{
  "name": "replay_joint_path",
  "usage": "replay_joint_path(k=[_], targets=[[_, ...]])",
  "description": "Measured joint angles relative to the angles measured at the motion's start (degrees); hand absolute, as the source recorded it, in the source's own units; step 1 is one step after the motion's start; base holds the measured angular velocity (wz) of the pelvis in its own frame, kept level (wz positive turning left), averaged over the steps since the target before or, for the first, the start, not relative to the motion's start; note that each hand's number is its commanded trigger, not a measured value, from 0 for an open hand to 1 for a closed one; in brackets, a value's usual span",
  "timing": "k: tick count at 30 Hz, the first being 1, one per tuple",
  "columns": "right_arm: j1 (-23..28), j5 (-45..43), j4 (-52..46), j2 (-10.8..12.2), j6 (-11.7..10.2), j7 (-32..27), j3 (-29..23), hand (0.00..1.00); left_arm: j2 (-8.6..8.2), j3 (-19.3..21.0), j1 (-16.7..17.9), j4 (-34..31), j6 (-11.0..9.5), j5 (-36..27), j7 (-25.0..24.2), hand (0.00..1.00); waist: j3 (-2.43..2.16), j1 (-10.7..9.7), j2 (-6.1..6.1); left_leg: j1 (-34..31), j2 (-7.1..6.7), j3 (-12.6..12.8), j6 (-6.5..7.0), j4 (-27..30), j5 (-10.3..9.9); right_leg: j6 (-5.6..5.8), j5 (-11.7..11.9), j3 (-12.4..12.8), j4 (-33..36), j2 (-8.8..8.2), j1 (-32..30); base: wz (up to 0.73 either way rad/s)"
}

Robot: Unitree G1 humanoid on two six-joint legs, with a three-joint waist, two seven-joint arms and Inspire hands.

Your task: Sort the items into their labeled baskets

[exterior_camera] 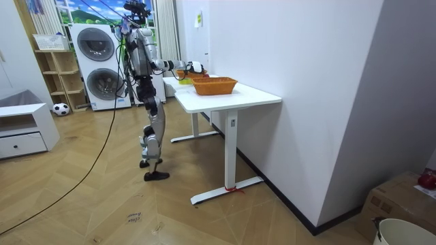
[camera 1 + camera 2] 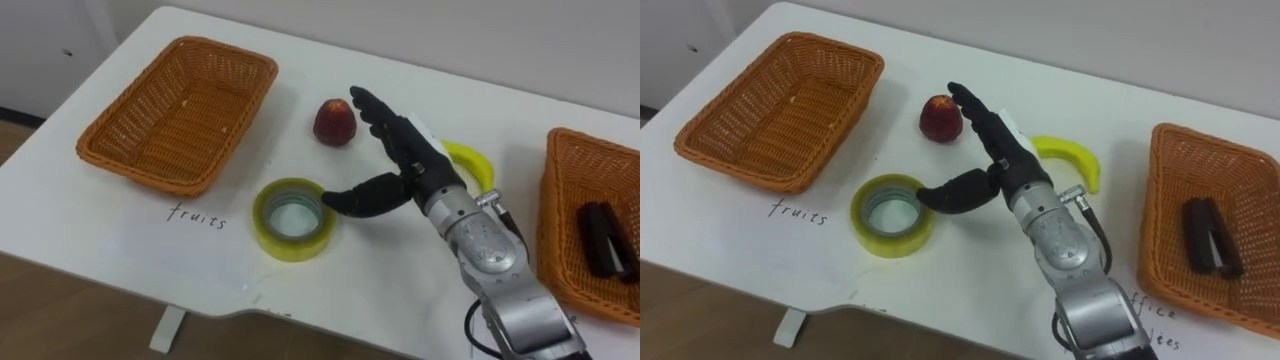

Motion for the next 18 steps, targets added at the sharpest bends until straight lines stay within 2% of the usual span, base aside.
replay_joint_path(k=[6, 11, 18], targets=[[0.0, 0.0, 0.0, 0.1, 0.0, 0.0, 0.0, 0.0, 0.0, 0.0, 0.0, 0.0, 0.0, 0.0, 0.0, 0.0, -0.03, 0.0, -0.01, 0.0, -0.03, 0.0, 0.01, 0.0, 0.0, 0.01, 0.0, 0.0, 0.0, -0.05, 0.0, 0.0], [0.0, 0.0, 1.2, 1.0, 0.0, -0.6, 0.0, 0.0, -0.1, 0.0, -0.1, 0.0, 0.0, 0.0, 0.0, 0.0, 0.06, 0.1, 0.15, 0.0, -0.06, 0.0, 0.06, 0.0, 0.2, 0.01, 0.0, -0.1, 0.0, -0.09, 0.0, 0.0], [-0.6, 0.0, 2.2, 1.0, 0.1, -1.2, 0.6, 0.0, -0.48, 0.0, -0.6, 0.0, 0.6, 0.0, 0.0, 0.0, 0.07, 1.4, 0.32, 0.0, -0.07, 0.0, 0.12, -0.3, 0.2, 0.01, 0.0, -0.2, 0.1, -0.06, 0.0, 0.0]])
